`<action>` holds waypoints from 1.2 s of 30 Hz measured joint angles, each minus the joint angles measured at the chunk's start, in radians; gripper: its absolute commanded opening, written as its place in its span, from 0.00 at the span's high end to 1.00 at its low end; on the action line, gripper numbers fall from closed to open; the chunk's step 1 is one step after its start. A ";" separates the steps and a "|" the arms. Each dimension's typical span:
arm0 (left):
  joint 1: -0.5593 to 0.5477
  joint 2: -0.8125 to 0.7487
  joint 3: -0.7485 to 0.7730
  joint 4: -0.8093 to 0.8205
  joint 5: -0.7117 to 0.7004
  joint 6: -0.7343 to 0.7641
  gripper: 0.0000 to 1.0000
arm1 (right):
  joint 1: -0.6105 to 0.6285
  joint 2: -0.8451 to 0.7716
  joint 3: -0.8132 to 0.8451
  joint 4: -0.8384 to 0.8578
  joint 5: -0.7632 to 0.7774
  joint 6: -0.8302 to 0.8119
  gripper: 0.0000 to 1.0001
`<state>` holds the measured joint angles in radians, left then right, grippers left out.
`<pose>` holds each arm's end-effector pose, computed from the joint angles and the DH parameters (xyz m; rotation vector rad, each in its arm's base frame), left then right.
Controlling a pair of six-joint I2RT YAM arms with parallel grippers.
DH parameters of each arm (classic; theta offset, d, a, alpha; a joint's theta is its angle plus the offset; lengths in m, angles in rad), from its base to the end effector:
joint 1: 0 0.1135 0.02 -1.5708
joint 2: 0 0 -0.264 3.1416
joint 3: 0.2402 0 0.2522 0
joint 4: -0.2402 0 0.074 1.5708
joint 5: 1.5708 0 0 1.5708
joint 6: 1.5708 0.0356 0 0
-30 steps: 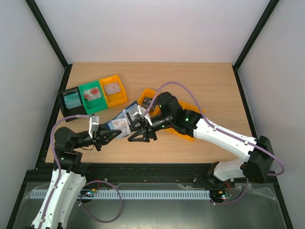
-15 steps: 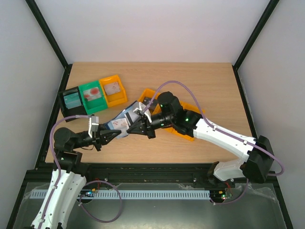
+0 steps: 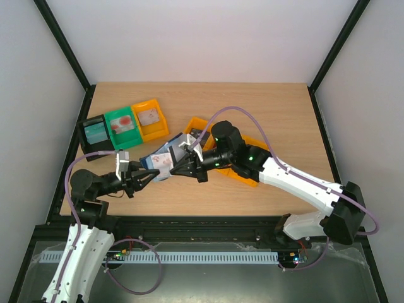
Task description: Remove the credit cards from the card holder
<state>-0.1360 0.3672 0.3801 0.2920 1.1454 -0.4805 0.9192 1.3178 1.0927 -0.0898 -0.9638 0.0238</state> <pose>0.0970 -0.0460 0.2981 0.8178 1.3375 -1.2104 0.1561 0.2529 0.3437 -1.4804 1.4076 1.5196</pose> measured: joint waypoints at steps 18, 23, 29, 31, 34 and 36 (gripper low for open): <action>0.000 0.002 0.000 0.002 -0.021 0.003 0.97 | -0.018 -0.043 0.001 -0.065 0.047 -0.039 0.99; 0.000 0.002 0.000 0.001 -0.028 0.006 0.98 | -0.019 -0.043 0.006 -0.068 0.051 -0.040 0.98; 0.003 0.003 -0.005 -0.027 -0.093 -0.014 0.98 | -0.068 -0.069 0.003 -0.115 0.100 -0.055 0.98; 0.011 0.005 -0.016 -0.024 -0.121 -0.043 0.98 | -0.104 -0.094 -0.007 -0.119 0.119 -0.053 0.98; 0.018 0.016 -0.034 -0.028 -0.156 -0.076 0.98 | -0.158 -0.144 -0.040 -0.116 0.155 -0.033 0.98; 0.021 0.026 -0.043 -0.043 -0.187 -0.099 0.98 | -0.179 -0.167 -0.057 -0.109 0.181 -0.003 0.98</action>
<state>-0.1154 0.3931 0.3370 0.2485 0.9581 -0.5797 0.7403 1.1511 1.0355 -0.1993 -0.7826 0.0204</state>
